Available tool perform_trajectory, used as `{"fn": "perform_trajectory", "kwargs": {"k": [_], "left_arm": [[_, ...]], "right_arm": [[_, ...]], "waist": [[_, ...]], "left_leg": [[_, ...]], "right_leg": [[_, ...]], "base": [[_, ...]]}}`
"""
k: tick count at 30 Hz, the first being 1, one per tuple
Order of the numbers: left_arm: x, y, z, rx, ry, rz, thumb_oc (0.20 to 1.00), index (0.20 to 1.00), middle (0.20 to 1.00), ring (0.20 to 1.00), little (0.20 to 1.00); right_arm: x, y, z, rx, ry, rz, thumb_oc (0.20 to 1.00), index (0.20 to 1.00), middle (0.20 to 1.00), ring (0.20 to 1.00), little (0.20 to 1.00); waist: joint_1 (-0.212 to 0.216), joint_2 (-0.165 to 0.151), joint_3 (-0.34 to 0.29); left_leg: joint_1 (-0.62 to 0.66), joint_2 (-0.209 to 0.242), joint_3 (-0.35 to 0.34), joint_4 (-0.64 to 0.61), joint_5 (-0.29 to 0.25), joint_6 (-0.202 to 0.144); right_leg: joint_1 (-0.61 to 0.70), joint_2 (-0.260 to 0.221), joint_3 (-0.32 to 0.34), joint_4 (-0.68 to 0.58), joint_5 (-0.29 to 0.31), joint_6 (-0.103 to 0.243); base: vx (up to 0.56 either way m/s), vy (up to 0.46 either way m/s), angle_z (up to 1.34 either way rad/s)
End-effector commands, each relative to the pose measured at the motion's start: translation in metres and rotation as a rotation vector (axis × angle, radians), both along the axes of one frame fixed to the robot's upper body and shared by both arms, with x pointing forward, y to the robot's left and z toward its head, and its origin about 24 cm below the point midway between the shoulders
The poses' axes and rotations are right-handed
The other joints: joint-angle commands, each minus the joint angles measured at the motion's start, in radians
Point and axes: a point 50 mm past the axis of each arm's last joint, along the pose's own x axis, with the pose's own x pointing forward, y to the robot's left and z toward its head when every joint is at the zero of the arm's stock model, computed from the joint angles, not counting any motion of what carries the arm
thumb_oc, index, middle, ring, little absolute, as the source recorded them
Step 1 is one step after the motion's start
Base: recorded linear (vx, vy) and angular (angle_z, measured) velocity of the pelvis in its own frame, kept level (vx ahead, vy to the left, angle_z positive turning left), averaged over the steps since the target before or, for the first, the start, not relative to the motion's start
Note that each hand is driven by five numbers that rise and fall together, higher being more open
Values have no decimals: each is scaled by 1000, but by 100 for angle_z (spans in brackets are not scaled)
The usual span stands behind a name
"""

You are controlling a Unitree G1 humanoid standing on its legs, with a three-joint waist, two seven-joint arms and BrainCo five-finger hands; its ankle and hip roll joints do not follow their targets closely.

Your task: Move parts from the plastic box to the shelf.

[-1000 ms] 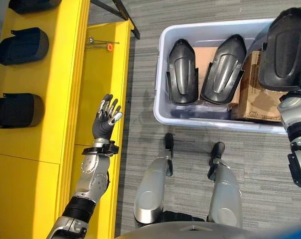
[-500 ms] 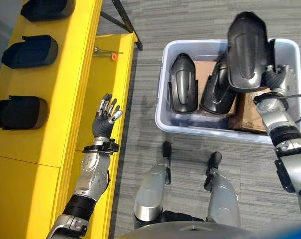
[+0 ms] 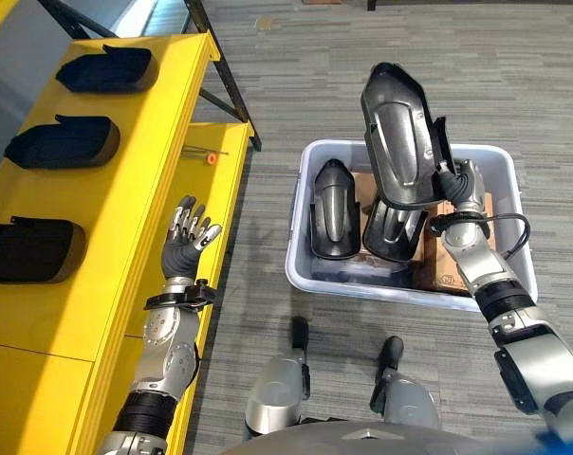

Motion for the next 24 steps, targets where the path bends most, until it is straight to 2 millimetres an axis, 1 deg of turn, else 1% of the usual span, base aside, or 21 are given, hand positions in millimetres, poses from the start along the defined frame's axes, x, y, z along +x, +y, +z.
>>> {"fn": "perform_trajectory", "kwargs": {"k": [1, 2, 4, 5, 6, 7, 8, 9, 11, 12, 13, 14, 15, 16, 17, 18, 19, 21, 23, 24], "left_arm": [[-3, -7, 4, 68, -24, -57, 1000, 1000, 1000, 1000, 1000], [-5, -8, 2, 80, -10, -68, 1000, 1000, 1000, 1000, 1000], [-7, -9, -1, 99, 5, -82, 1000, 1000, 1000, 1000, 1000], [-9, -10, -6, 84, 26, -95, 1000, 1000, 1000, 1000, 1000], [-10, -11, -7, 84, 28, -101, 1000, 1000, 1000, 1000, 1000], [-12, -11, -9, 101, 40, -110, 1000, 1000, 1000, 1000, 1000], [-13, -11, -10, 104, 46, -114, 1000, 1000, 1000, 1000, 1000], [-13, -13, -11, 105, 58, -122, 1000, 1000, 1000, 1000, 1000], [-13, -17, -15, 78, 83, -146, 1000, 1000, 1000, 1000, 1000], [-13, -23, -18, 70, 104, -183, 1000, 1000, 1000, 1000, 1000], [-13, -25, -19, 80, 107, -191, 1000, 1000, 1000, 1000, 1000], [-13, -29, -20, 96, 115, -214, 1000, 1000, 1000, 1000, 1000], [-13, -29, -21, 96, 116, -214, 1000, 1000, 1000, 1000, 1000], [-15, -40, -27, 79, 135, -255, 1000, 1000, 1000, 1000, 1000], [-16, -45, -29, 76, 138, -267, 1000, 1000, 1000, 1000, 1000], [-17, -48, -30, 74, 140, -279, 1000, 1000, 1000, 1000, 1000], [-17, -49, -31, 74, 143, -289, 1000, 1000, 1000, 1000, 1000], [-18, -49, -34, 84, 164, -292, 1000, 1000, 1000, 1000, 1000], [-18, -50, -35, 81, 169, -293, 1000, 1000, 1000, 1000, 1000], [-15, -51, -33, 77, 151, -303, 1000, 1000, 1000, 1000, 1000]], "right_arm": [[0, 18, 18, 61, -113, 142, 200, 200, 200, 200, 200], [-4, 24, 13, 81, -103, 165, 200, 200, 200, 200, 200], [-8, 27, 8, 104, -88, 187, 200, 200, 200, 200, 200], [-13, 35, 2, 122, -80, 210, 200, 200, 200, 200, 200], [-14, 36, 2, 126, -79, 215, 200, 200, 200, 200, 200], [-16, 44, -2, 152, -66, 244, 200, 200, 200, 200, 200], [-17, 47, -5, 162, -63, 254, 200, 200, 200, 200, 200], [-20, 49, -8, 171, -60, 264, 200, 200, 200, 200, 200], [-26, 48, -15, 189, -50, 258, 200, 200, 200, 200, 200], [-33, 48, -21, 193, -43, 247, 200, 200, 200, 200, 200], [-34, 48, -22, 194, -43, 247, 200, 200, 200, 200, 200], [-36, 48, -24, 189, -38, 246, 200, 200, 200, 200, 200], [-36, 48, -24, 189, -38, 246, 200, 200, 200, 200, 200], [-41, 50, -26, 186, -34, 252, 200, 200, 200, 200, 200], [-42, 52, -25, 185, -36, 264, 200, 200, 200, 200, 200], [-44, 54, -26, 184, -36, 275, 200, 200, 200, 200, 200], [-46, 56, -26, 180, -37, 285, 200, 200, 200, 200, 200], [-50, 58, -27, 183, -36, 317, 200, 200, 200, 200, 200], [-50, 59, -26, 185, -40, 331, 200, 200, 200, 200, 200], [-46, 63, -19, 171, -72, 359, 200, 200, 200, 200, 200]], "waist": [[18, -18, -88], [18, -22, -99], [18, -26, -111], [19, -29, -123], [20, -30, -125], [26, -34, -134], [26, -33, -137], [22, -34, -138], [5, -35, -143], [-11, -40, -148], [-14, -40, -152], [-21, -44, -156], [-22, -44, -156], [-44, -59, -153], [-51, -63, -157], [-59, -66, -159], [-65, -69, -160], [-68, -70, -162], [-66, -67, -164], [-60, -56, -161]], "left_leg": [[-25, 20, -6, -24, 32, -16], [-13, 11, 2, -31, 28, -9], [-1, 0, 9, -39, 24, -1], [15, -17, 23, -45, 14, 13], [18, -20, 26, -47, 13, 16], [35, -27, 52, -57, 6, 25], [42, -31, 59, -63, 5, 30], [50, -38, 59, -67, 1, 38], [48, -53, 32, -66, -2, 56], [44, -70, -9, -63, -1, 67], [39, -72, -18, -62, 1, 69], [35, -82, -43, -62, 2, 73], [36, -82, -44, -62, 2, 72], [40, -117, -107, -64, 5, 79], [34, -129, -128, -65, 10, 80], [30, -141, -143, -65, 11, 81], [25, -151, -153, -63, 12, 81], [16, -160, -178, -60, 20, 79], [7, -161, -189, -59, 25, 76], [-36, -164, -204, -46, 31, 72]], "right_leg": [[12, -41, -29, 94, -61, 13], [21, -48, -33, 81, -48, 22], [30, -55, -38, 70, -34, 32], [31, -71, -50, 75, -13, 41], [31, -74, -52, 75, -9, 43], [21, -90, -83, 95, 7, 49], [17, -89, -89, 105, 7, 49], [18, -81, -83, 121, -7, 48], [10, -23, -30, 152, -51, 30], [6, 47, 35, 175, -93, 0], [4, 64, 48, 175, -97, -9], [3, 105, 81, 178, -113, -30], [4, 105, 80, 179, -114, -30], [13, 195, 172, 150, -115, -65], [11, 222, 204, 126, -100, -73], [13, 239, 230, 104, -90, -77], [16, 245, 247, 84, -79, -78], [25, 245, 259, 50, -58, -78], [21, 243, 256, 42, -53, -77], [-6, 235, 254, 40, -52, -78]], "base": [[-15, 197, -7], [-13, 195, -6], [-19, 174, 1], [-46, 172, 0], [-73, 199, -3], [-60, 121, -3], [-61, 114, -12], [-37, 48, -12], [-23, 8, 0], [-20, -17, 24], [-24, -30, 38], [-17, -21, 81], [-11, -44, 111], [-27, -53, 103], [-43, -71, 79], [-47, -60, 74], [-25, -64, 100], [-36, -103, 49], [-122, -91, 5], [-332, -82, 28]]}}
